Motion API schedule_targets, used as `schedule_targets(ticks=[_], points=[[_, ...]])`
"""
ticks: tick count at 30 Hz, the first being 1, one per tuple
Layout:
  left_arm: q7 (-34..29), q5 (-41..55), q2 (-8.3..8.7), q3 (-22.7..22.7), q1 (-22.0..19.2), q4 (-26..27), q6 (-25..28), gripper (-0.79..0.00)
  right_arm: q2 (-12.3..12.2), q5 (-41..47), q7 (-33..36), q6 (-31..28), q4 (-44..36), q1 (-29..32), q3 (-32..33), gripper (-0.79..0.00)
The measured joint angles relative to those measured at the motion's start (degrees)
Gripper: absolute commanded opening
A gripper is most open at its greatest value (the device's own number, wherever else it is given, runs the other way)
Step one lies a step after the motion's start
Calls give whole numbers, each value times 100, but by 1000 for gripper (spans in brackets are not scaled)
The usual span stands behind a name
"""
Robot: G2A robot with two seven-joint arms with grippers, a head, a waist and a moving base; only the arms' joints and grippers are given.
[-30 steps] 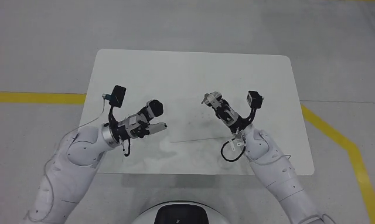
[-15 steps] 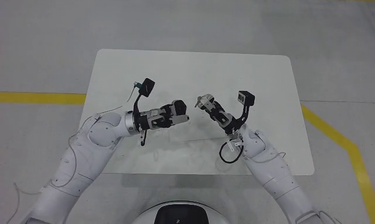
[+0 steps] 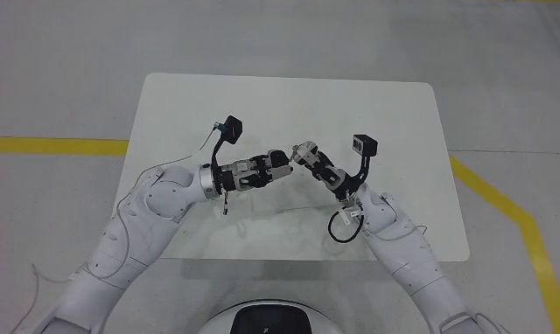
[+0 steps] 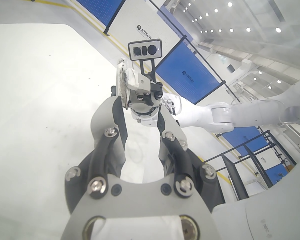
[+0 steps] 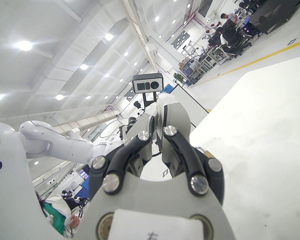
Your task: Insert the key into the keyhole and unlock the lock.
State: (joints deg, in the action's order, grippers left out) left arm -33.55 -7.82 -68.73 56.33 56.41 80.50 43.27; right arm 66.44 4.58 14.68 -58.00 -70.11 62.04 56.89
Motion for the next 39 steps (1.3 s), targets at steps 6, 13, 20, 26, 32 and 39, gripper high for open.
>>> schedule_targets(ticks=[6, 13, 20, 26, 32, 39], points=[[203, -180, -52, -112, -94, -72, -117, -511, 21, 41, 95, 0, 3, 7, 38, -785], [267, -153, -78, -141, -172, -186, -105, -785, 44, 96, 208, 0, 28, 4, 85, -785], [379, -335, -84, -121, -156, -173, -147, -785, 68, 129, 297, 0, 53, -1, 123, -785], [374, -277, -69, -35, -137, -202, -121, -785, 87, 122, 356, 0, 56, 4, 163, -785], [289, -296, -18, 133, -61, -128, -93, -785, 88, -55, 450, 0, 46, 2, 249, -785], [47, -206, 82, 419, 94, 67, -31, -785, 83, -398, 541, 0, -80, 70, 298, -582]])
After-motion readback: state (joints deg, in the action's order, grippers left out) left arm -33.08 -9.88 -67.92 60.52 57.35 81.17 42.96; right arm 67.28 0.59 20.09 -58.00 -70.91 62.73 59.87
